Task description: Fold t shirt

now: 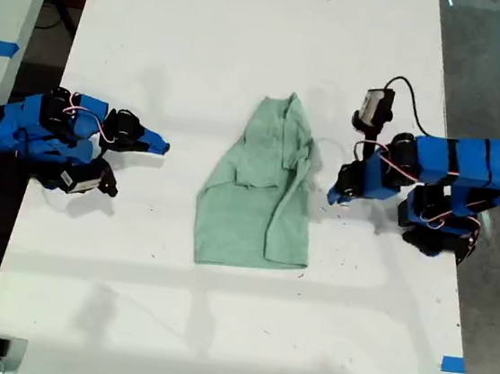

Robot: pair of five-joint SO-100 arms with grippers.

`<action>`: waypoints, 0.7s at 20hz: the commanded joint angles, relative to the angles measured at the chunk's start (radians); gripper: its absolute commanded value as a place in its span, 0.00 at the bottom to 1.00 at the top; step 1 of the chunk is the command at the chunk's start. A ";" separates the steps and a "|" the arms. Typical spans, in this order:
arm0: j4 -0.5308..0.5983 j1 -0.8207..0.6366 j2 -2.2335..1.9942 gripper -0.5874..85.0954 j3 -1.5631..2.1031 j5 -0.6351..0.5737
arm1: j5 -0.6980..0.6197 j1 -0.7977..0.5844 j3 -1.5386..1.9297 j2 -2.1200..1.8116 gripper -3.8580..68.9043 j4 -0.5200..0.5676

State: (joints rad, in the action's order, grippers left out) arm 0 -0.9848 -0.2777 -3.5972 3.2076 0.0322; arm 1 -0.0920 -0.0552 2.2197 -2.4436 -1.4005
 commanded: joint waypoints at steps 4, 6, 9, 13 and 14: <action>-0.002 -0.003 -0.009 0.01 0.009 0.012 | -0.034 -0.064 0.508 -0.515 0.08 0.160; -0.002 -0.003 -0.009 0.01 0.009 0.012 | -0.015 -0.089 0.693 -0.787 0.08 0.100; 0.000 0.008 -0.009 0.01 0.009 0.012 | -0.029 -0.114 0.856 -1.068 0.08 0.017; 0.005 0.003 -0.009 0.01 0.011 0.006 | 0.025 -0.094 0.856 -1.066 0.08 0.003; 0.006 0.005 -0.009 0.01 0.011 0.008 | 0.028 -0.094 0.856 -1.066 0.08 0.003</action>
State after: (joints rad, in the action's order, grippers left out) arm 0 -0.9848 -0.2777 -3.5972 3.2076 0.0322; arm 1 -0.0798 -0.1503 3.0342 -3.4975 -1.3959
